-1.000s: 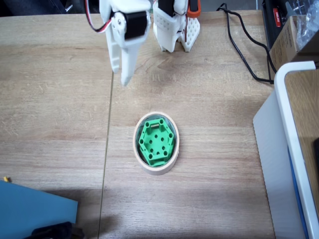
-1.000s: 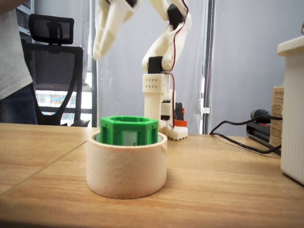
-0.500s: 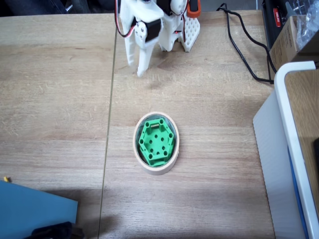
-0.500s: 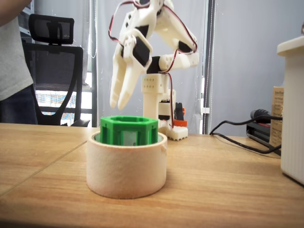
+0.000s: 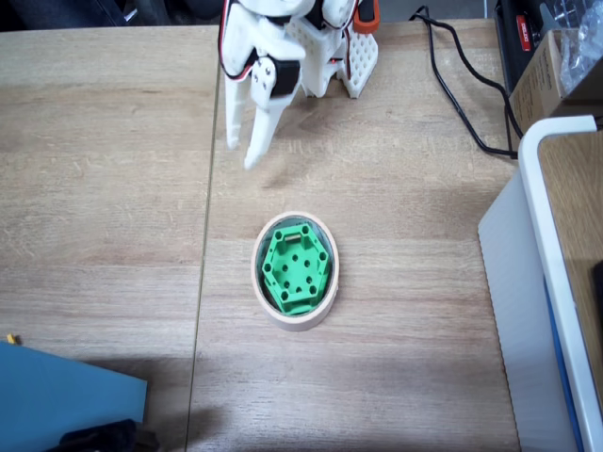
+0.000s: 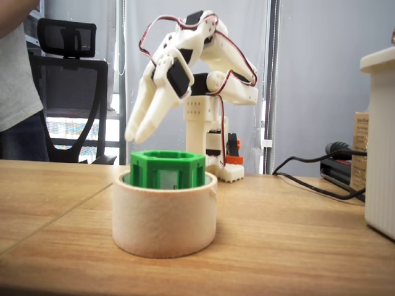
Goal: Grasp a component and put it in the bin.
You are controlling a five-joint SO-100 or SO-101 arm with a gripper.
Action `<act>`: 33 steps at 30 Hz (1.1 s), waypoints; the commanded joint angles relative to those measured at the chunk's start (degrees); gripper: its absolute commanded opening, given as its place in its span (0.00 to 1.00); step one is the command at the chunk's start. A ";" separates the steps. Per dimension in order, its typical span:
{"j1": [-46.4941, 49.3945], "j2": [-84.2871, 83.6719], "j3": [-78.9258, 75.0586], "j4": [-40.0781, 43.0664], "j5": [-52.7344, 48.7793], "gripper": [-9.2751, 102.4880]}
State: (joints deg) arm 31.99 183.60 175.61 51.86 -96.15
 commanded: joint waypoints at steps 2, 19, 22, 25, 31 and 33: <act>0.62 1.32 4.83 -8.88 0.09 0.20; 0.70 1.85 5.27 9.67 0.70 0.19; 0.70 1.85 6.15 9.93 0.79 0.17; 0.70 1.85 6.24 10.02 0.79 0.14; 0.62 3.96 6.33 10.11 0.88 0.10; 0.62 3.96 6.33 10.11 0.88 0.10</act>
State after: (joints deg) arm 32.43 187.29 182.20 61.79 -96.15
